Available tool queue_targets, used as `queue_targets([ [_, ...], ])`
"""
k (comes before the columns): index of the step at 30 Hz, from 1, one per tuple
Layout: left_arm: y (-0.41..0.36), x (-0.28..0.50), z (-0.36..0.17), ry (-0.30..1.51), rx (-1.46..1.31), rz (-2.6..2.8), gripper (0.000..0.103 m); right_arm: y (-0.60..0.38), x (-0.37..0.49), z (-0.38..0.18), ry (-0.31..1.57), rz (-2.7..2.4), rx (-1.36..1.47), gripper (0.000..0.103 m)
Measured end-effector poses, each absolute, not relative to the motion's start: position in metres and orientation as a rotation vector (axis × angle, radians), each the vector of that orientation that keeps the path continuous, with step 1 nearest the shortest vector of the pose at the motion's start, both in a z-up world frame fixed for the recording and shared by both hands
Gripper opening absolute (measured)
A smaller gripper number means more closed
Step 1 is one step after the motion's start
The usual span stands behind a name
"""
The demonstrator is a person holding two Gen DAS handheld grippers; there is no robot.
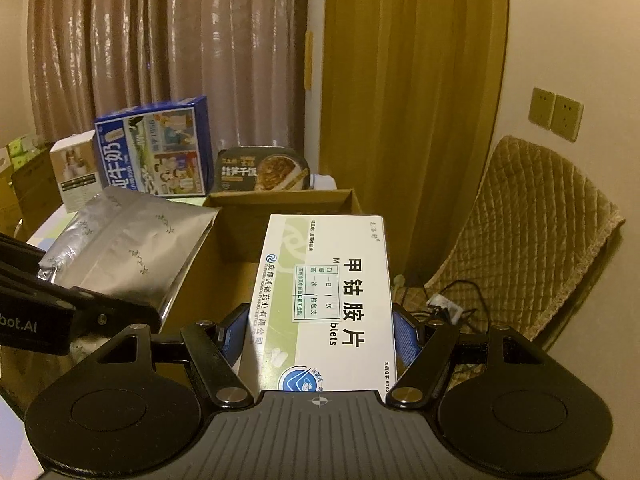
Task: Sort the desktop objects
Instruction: 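Lower white box into cardboard box with right tool while left tool lowers foil bag in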
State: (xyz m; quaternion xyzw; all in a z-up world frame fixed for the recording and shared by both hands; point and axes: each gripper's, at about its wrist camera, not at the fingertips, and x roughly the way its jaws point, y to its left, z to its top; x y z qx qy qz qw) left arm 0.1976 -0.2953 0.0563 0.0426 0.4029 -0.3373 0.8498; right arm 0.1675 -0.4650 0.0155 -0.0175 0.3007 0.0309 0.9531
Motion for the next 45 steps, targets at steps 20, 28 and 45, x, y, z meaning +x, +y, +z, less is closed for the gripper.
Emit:
queue_targets([
  [20, -0.327, 0.253, 0.028, 0.883, 0.002, -0.661, 0.036, -0.488, 0.209, -0.004, 0.65, 0.058, 0.006, 0.069],
  [28, -0.313, 0.251, 0.029, 0.869, 0.014, -0.626, 0.041, -0.49, 0.207, -0.01, 0.664, 0.06, 0.016, 0.069],
  [45, -0.276, 0.231, 0.036, 0.842, 0.001, -0.583, 0.051, -0.485, 0.206, -0.01, 0.674, 0.095, 0.055, 0.08],
])
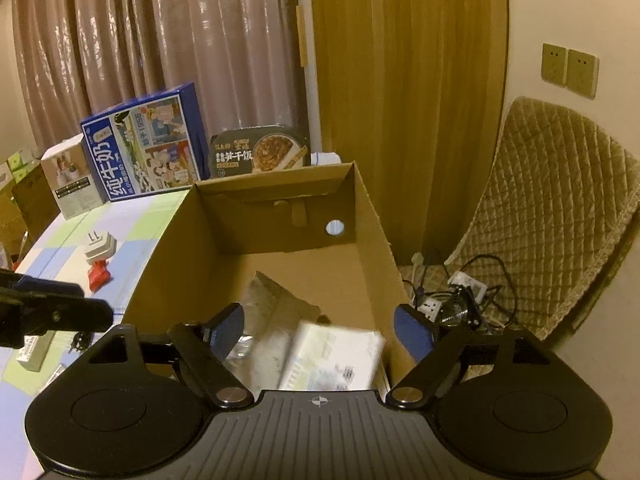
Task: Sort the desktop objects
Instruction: 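Lower white box into cardboard box with right tool while left tool lowers foil bag in, then open both tools and withdraw them from the cardboard box over the table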
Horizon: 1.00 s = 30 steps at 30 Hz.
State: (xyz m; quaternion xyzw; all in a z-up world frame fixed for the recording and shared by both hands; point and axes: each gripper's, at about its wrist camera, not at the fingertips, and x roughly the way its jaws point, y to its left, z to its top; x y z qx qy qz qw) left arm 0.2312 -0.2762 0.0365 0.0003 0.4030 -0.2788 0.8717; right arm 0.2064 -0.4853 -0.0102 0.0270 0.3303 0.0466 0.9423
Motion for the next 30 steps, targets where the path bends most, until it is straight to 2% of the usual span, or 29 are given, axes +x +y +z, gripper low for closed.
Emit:
queue_targets([
  [11, -0.241, 0.204, 0.032, 0.84, 0.006, -0.551, 0.067, -0.477, 0.173, 0.003, 0.67, 0.095, 0.094, 0.083],
  [17, -0.215, 0.18, 0.029, 0.856, 0.028, -0.519, 0.072, -0.458, 0.145, 0.019, 0.638, 0.114, 0.11, 0.094],
  [24, -0.159, 0.149, 0.029, 0.86, 0.017, -0.431, 0.086, -0.421, 0.113, 0.036, 0.598, 0.197, 0.117, 0.101],
  [30, -0.105, 0.123, 0.032, 0.855, 0.002, -0.354, 0.096, -0.388, 0.091, 0.041, 0.586, 0.27, 0.125, 0.101],
])
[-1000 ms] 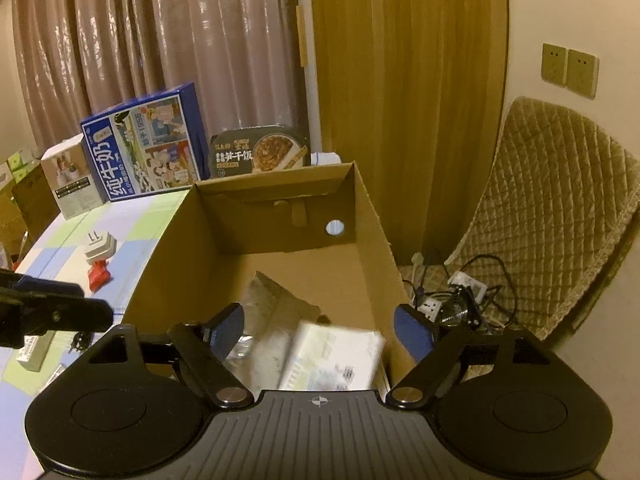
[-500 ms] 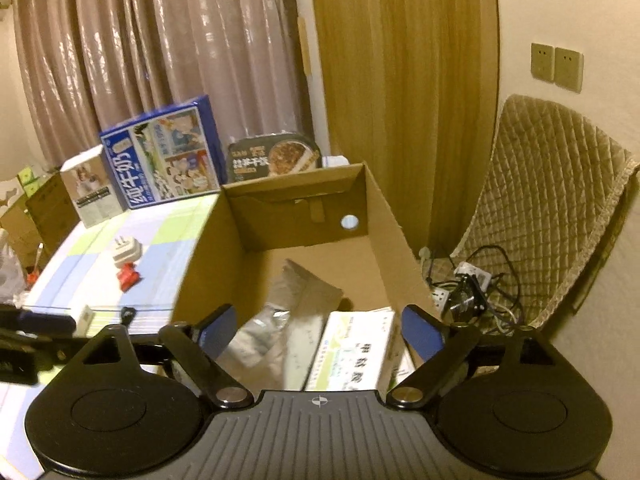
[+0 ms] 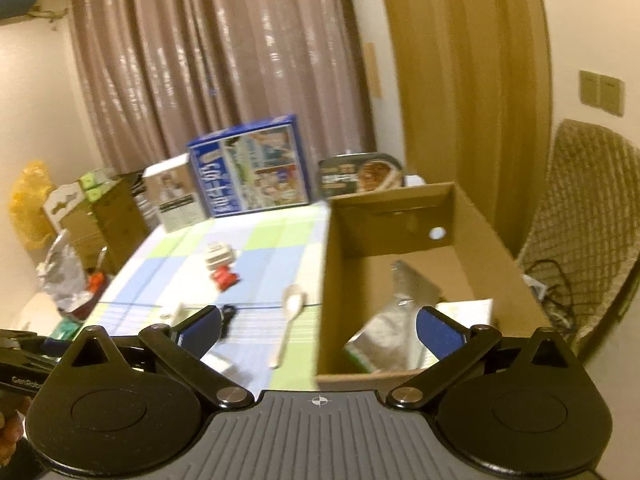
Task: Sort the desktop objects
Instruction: 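Open both tools and withdraw them from the cardboard box over the table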
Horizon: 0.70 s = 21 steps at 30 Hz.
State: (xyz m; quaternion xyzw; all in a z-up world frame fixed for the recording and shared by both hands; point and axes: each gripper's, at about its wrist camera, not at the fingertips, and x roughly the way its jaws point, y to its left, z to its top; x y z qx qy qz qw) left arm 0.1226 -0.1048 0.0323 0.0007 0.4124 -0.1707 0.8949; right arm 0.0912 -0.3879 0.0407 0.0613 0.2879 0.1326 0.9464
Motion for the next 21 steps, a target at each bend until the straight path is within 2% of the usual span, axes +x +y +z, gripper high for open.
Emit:
queue_targets([
  [12, -0.037, 0.086, 0.024, 0.876, -0.012, -0.251, 0.098, -0.34, 0.067, 0.017, 0.661, 0.356, 0.1, 0.101],
  [21, -0.025, 0.081, 0.015, 0.888, -0.034, -0.264, 0.098, -0.329, 0.062, -0.003, 0.713, 0.364, 0.103, 0.101],
])
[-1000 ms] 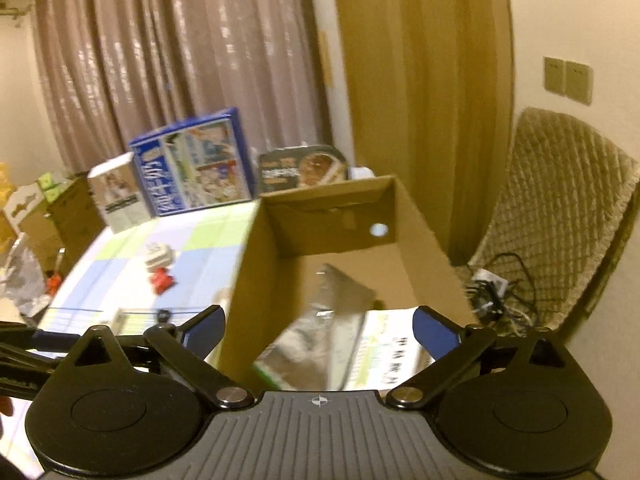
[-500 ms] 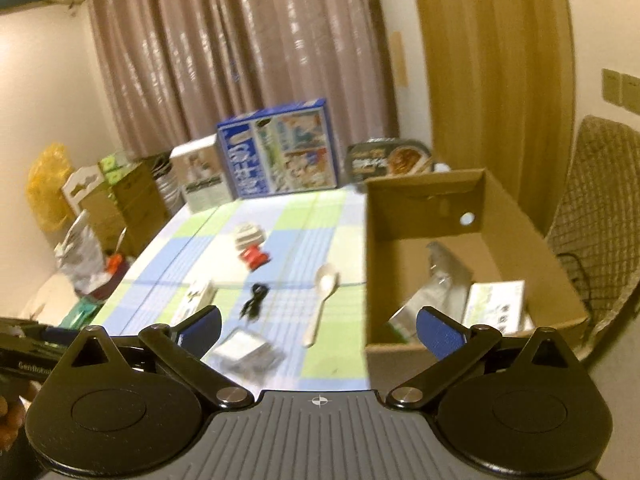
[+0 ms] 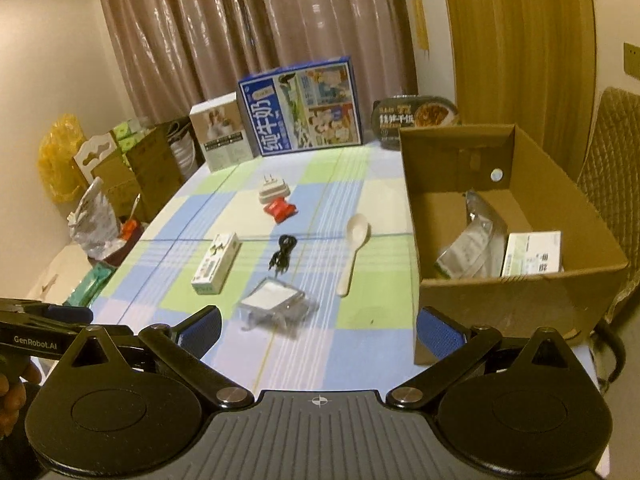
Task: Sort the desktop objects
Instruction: 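Open both tools and withdraw them from the cardboard box over the table, then grasp clear tray with left tool while right tool grasps white spoon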
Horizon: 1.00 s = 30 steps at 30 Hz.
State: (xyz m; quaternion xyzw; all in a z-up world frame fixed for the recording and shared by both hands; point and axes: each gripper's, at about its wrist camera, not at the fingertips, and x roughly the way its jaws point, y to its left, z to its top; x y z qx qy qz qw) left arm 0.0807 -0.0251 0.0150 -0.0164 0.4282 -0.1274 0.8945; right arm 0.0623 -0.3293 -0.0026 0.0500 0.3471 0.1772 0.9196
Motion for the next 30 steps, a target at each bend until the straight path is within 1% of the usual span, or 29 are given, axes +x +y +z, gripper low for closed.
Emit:
queue_targets([
  [6, -0.031, 0.087, 0.005, 0.889, -0.017, -0.299, 0.098, -0.328, 0.064, -0.012, 0.709, 0.358, 0.121, 0.101],
  [15, -0.052, 0.111, -0.013, 0.894, 0.032, -0.373, 0.098, -0.326, 0.081, -0.036, 0.755, 0.36, 0.145, 0.1],
  [17, -0.056, 0.118, -0.018, 0.895, 0.046, -0.39, 0.098, -0.325, 0.084, -0.041, 0.761, 0.362, 0.132, 0.095],
  [19, -0.061, 0.125, -0.023, 0.899, 0.062, -0.405, 0.098, -0.323, 0.088, -0.046, 0.772, 0.363, 0.123, 0.086],
  [21, -0.065, 0.132, -0.03, 0.904, 0.077, -0.419, 0.098, -0.322, 0.092, -0.051, 0.784, 0.356, 0.121, 0.082],
  [30, -0.089, 0.159, -0.057, 0.914, 0.142, -0.506, 0.097, -0.318, 0.101, -0.076, 0.832, 0.317, 0.098, 0.081],
])
